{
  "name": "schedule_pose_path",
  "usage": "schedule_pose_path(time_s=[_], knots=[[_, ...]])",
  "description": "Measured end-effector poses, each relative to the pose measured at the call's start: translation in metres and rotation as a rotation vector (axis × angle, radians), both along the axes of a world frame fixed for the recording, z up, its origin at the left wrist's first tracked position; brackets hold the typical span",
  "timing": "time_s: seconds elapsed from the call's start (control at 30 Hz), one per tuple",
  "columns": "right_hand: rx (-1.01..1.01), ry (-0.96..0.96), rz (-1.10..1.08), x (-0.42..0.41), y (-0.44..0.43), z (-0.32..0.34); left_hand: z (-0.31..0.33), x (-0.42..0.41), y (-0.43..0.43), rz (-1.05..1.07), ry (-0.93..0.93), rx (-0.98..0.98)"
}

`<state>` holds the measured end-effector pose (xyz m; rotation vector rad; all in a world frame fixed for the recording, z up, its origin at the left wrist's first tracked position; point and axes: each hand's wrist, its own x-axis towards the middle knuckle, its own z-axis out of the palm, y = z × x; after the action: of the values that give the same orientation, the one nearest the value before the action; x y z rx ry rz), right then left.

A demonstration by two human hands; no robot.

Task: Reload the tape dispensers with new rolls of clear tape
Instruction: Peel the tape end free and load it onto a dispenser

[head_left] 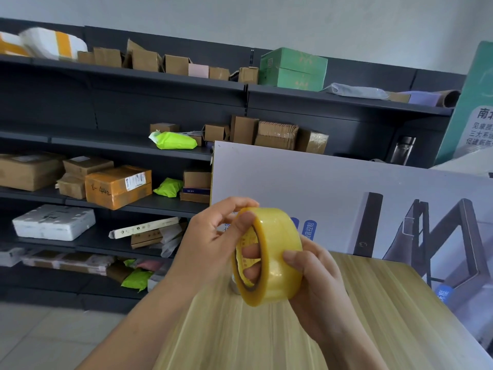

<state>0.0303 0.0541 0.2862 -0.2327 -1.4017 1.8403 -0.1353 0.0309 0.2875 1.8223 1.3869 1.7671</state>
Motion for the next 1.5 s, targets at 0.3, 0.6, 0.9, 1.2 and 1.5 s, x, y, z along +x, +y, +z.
schedule_pose_path(time_s=[0.3,0.6,0.9,1.2,1.5], knots=[[-0.165,-0.096,-0.037,0.0,-0.006,0.011,0.0,-0.01,-0.006,-0.003,0.479,0.319],[-0.117,0.003,0.123,0.002,-0.009,0.01,-0.008,-0.014,-0.005,0.205,0.375,0.307],[0.024,-0.016,0.074,0.001,-0.018,0.014,-0.009,-0.009,-0.011,0.306,0.257,0.187],[0.028,-0.012,-0.006,-0.003,-0.021,0.014,-0.01,-0.002,-0.016,0.393,0.405,0.004],[0.035,0.012,0.016,-0.002,-0.022,0.011,-0.013,0.002,-0.017,0.445,0.524,-0.232]])
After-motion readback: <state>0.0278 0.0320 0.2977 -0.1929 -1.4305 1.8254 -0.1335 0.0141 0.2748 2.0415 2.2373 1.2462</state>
